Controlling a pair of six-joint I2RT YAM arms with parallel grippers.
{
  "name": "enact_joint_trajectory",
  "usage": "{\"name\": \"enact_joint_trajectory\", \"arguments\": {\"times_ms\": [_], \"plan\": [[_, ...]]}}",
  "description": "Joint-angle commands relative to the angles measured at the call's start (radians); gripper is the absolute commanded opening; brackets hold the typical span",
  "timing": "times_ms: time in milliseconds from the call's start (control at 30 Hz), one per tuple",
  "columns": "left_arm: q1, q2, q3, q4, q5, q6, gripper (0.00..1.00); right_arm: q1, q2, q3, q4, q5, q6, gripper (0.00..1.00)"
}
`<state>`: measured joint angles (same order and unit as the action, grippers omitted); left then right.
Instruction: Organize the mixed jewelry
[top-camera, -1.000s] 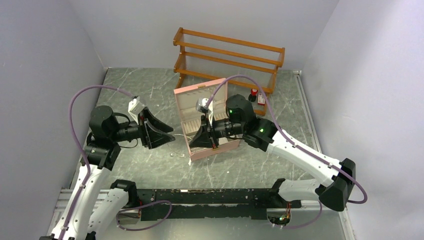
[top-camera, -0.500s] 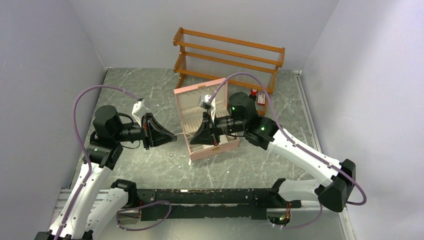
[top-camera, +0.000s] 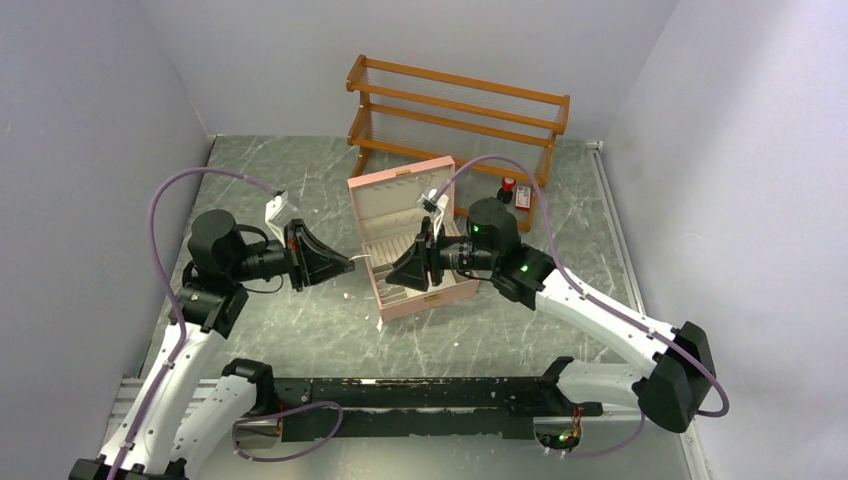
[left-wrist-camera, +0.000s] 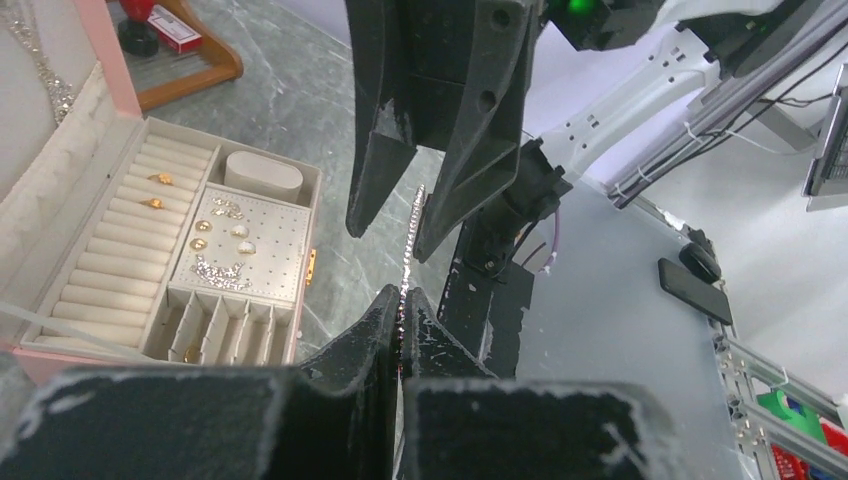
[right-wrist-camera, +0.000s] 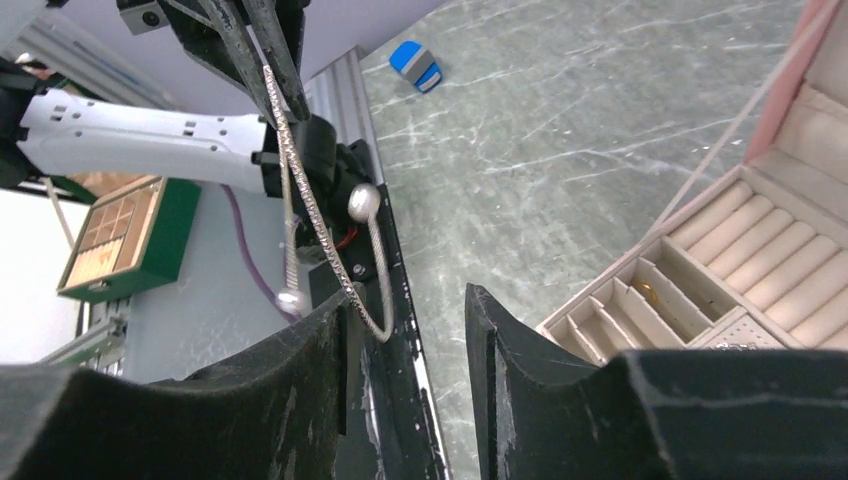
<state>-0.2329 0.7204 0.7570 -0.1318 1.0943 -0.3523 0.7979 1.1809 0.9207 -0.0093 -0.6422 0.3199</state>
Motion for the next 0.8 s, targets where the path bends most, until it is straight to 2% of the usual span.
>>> {"name": "enact_joint_trajectory", "arguments": {"times_ms": [0, 200, 267, 400, 500, 567, 633, 667, 767], "plan": [[-0.006, 0.01, -0.01, 0.054, -0.026, -0.011, 0.05, -0.003, -0.037, -0.027, 0.117, 0.078, 0.031, 0.44], [-0.006, 0.014, -0.019, 0.061, -0.034, -0.012, 0.05, -0.003, -0.024, -0.048, 0.163, 0.108, 0.055, 0.36], [-0.006, 0.017, -0.019, 0.055, -0.042, -0.009, 0.05, -0.003, -0.023, -0.054, 0.179, 0.107, 0.06, 0.28], [-0.006, 0.023, -0.016, 0.034, -0.067, -0.001, 0.07, -0.003, -0.026, -0.058, 0.179, 0.117, 0.057, 0.06], [-0.006, 0.041, -0.001, -0.014, -0.127, 0.011, 0.31, -0.003, -0.032, -0.06, 0.163, 0.153, 0.044, 0.0], [-0.006, 0.053, 0.015, -0.037, -0.162, -0.002, 0.58, -0.004, -0.036, -0.059, 0.14, 0.193, 0.024, 0.0], [-0.006, 0.064, 0.028, -0.05, -0.194, -0.009, 0.78, -0.006, -0.04, -0.057, 0.109, 0.247, -0.004, 0.0], [-0.006, 0.065, 0.034, -0.059, -0.218, -0.011, 0.82, -0.009, -0.042, -0.058, 0.1, 0.275, -0.013, 0.0], [-0.006, 0.055, 0.047, -0.087, -0.307, -0.015, 0.87, -0.02, -0.038, -0.06, 0.091, 0.347, -0.027, 0.0]]}}
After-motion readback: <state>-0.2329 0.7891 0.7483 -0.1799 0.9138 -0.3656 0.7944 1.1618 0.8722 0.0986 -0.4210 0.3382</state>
